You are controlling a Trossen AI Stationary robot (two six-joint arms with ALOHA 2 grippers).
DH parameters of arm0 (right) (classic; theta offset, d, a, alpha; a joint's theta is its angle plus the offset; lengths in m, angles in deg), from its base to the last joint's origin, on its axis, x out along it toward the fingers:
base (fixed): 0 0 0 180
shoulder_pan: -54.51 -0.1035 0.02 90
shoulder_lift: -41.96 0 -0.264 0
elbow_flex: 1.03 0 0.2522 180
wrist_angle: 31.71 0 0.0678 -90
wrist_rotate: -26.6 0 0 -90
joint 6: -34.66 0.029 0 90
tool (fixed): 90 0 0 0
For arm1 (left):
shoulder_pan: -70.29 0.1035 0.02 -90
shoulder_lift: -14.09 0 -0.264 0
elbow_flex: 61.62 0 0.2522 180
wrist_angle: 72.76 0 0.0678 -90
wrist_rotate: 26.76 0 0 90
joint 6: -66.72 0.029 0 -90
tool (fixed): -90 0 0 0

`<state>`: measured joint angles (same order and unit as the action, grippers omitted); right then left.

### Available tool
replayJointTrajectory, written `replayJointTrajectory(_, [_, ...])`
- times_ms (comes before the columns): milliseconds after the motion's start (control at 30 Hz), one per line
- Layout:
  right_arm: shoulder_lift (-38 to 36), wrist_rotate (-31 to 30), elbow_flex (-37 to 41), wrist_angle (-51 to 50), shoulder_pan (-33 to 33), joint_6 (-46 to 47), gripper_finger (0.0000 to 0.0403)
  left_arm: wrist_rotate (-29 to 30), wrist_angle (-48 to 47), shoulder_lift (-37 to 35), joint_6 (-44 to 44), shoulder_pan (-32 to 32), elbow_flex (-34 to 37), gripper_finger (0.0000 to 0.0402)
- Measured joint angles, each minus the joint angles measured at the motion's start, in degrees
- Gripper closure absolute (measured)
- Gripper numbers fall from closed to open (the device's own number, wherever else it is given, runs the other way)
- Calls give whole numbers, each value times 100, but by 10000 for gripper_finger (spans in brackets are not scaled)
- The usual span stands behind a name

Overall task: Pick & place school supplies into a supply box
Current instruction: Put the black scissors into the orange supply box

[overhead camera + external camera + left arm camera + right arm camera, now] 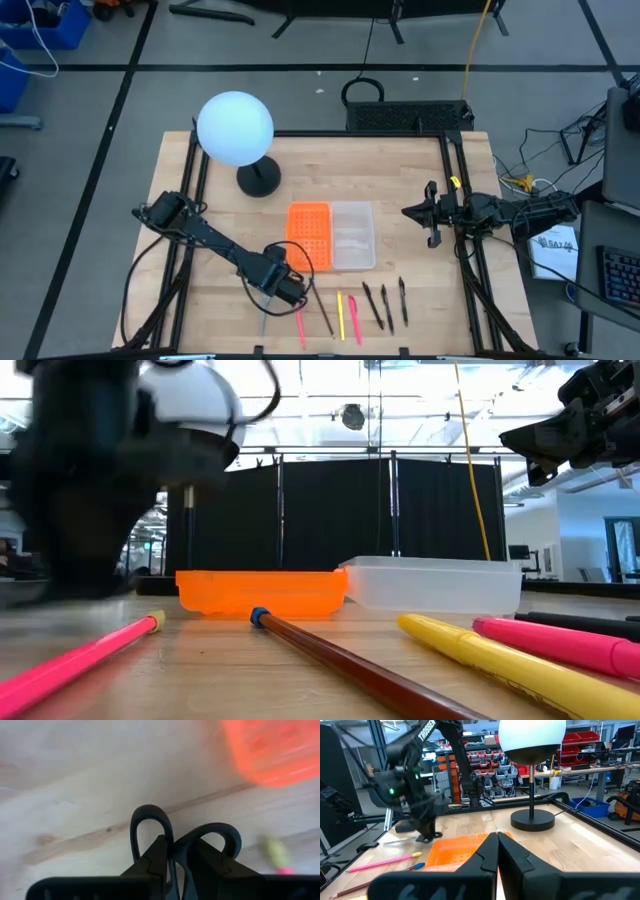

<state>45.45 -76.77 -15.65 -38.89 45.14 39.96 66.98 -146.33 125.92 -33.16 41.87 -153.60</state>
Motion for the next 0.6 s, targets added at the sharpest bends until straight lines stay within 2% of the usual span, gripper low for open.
replayJointTrajectory(233, [0,0,0,2,1,5,403,206,-700,-11,48,83,-1152,340])
replayJointTrajectory(400, [0,0,0,-2,0,98,403,558,-599,-17,405,335,-1952,340])
replayJointTrajectory(600, [0,-2,2,0,0,109,403,754,-115,-27,1308,850,-2787,340])
